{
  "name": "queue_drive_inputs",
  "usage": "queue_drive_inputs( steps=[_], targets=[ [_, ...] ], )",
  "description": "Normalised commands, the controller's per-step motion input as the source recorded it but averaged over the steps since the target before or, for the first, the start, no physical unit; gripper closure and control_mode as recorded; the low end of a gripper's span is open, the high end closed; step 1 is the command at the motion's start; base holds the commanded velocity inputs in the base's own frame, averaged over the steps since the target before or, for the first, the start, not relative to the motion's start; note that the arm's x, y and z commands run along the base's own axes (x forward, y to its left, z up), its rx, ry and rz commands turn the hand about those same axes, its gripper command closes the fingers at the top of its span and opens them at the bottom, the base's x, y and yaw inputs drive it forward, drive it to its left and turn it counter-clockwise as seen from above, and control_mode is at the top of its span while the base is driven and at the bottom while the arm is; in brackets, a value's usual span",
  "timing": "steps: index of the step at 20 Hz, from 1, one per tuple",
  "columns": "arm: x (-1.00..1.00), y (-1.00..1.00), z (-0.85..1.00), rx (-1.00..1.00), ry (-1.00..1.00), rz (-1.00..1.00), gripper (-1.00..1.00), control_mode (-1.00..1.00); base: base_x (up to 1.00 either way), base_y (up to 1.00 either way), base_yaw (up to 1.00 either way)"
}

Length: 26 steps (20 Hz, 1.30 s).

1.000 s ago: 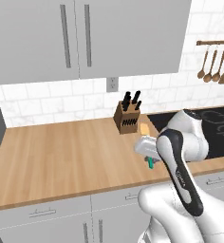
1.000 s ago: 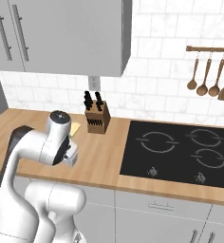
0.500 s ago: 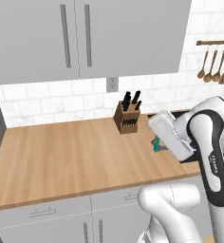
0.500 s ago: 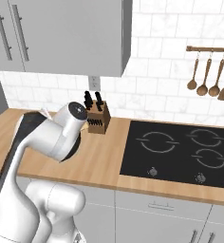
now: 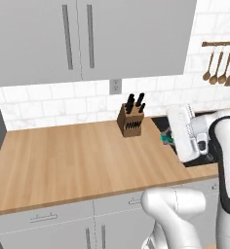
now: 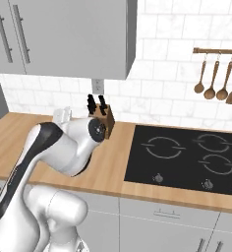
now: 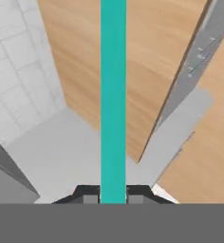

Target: Put the potato and cucumber in the pot. Retrieve the spatula and lightly stir the vegetables in the pot.

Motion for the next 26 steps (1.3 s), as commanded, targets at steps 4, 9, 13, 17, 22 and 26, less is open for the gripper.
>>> queue_drive_inputs(
  steps=[4,9,13,17,22,26],
  targets=[
    [-0.02,0.00,0.02,0.39,0.22,-0.56,1.00,-1.00,0.00,0.00,0.00],
    [0.00,0.00,0.11,0.37,0.37,-0.60,1.00,-1.00,0.00,0.00,0.00],
    [0.05,0.00,0.08,0.28,0.22,-0.51,1.00,-1.00,0.00,0.00,0.00],
    [0.00,0.00,0.00,0.30,-0.01,-0.45,1.00,-1.00,0.00,0.00,0.00],
    [-0.08,0.00,-0.03,0.27,-0.16,-0.45,1.00,-1.00,0.00,0.00,0.00],
    [0.00,0.00,0.00,0.29,-0.09,-0.47,1.00,-1.00,0.00,0.00,0.00]
  ],
)
